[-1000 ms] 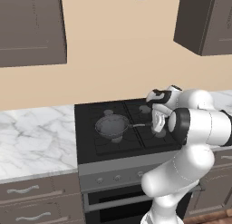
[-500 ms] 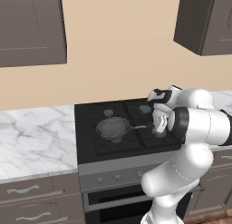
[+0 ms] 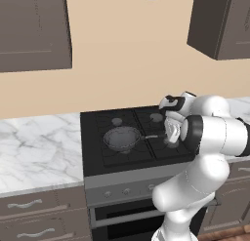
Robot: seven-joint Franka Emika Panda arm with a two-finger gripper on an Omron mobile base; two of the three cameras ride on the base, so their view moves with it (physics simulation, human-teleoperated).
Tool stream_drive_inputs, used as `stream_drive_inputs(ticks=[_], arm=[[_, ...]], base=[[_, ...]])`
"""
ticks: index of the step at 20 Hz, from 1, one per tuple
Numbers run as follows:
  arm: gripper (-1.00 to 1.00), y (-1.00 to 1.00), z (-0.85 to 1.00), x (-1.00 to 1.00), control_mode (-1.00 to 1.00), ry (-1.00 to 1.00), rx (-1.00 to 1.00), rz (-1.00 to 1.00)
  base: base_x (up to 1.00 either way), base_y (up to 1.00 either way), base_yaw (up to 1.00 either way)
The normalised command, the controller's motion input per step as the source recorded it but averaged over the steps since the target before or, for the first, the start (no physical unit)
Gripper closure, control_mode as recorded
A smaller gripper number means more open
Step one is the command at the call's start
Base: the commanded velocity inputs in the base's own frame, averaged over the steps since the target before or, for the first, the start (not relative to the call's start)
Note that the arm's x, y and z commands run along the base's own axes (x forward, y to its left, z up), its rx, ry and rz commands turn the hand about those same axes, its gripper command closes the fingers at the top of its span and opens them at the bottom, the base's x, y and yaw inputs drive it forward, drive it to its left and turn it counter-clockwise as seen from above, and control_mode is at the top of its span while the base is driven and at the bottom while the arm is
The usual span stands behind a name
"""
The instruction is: Place the pan on the front left burner on the stove. Then place the tomato and the onion in the pan and turn on the front left burner.
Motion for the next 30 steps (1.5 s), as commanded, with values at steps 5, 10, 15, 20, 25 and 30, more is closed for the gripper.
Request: stream_drive_inputs(ticks=[5,10,15,20,25,30], arm=[[-1.00,0.00,0.00,0.00,-1.00,0.00,0.00,0.00],[-1.00,0.00,0.00,0.00,-1.00,0.00,0.00,0.00],[-1.00,0.00,0.00,0.00,-1.00,0.00,0.00,0.00],[-1.00,-0.10,0.00,0.00,-1.00,0.00,0.00,-0.06],[-1.00,-0.08,0.02,0.00,-1.00,0.00,0.00,-0.18],[-1.00,-0.02,0.04,0.00,-1.00,0.00,0.00,-0.21]], base=[[0.00,0.00,0.00],[0.00,0.00,0.00],[0.00,0.00,0.00],[0.00,0.00,0.00],[0.00,0.00,0.00],[0.00,0.00,0.00]])
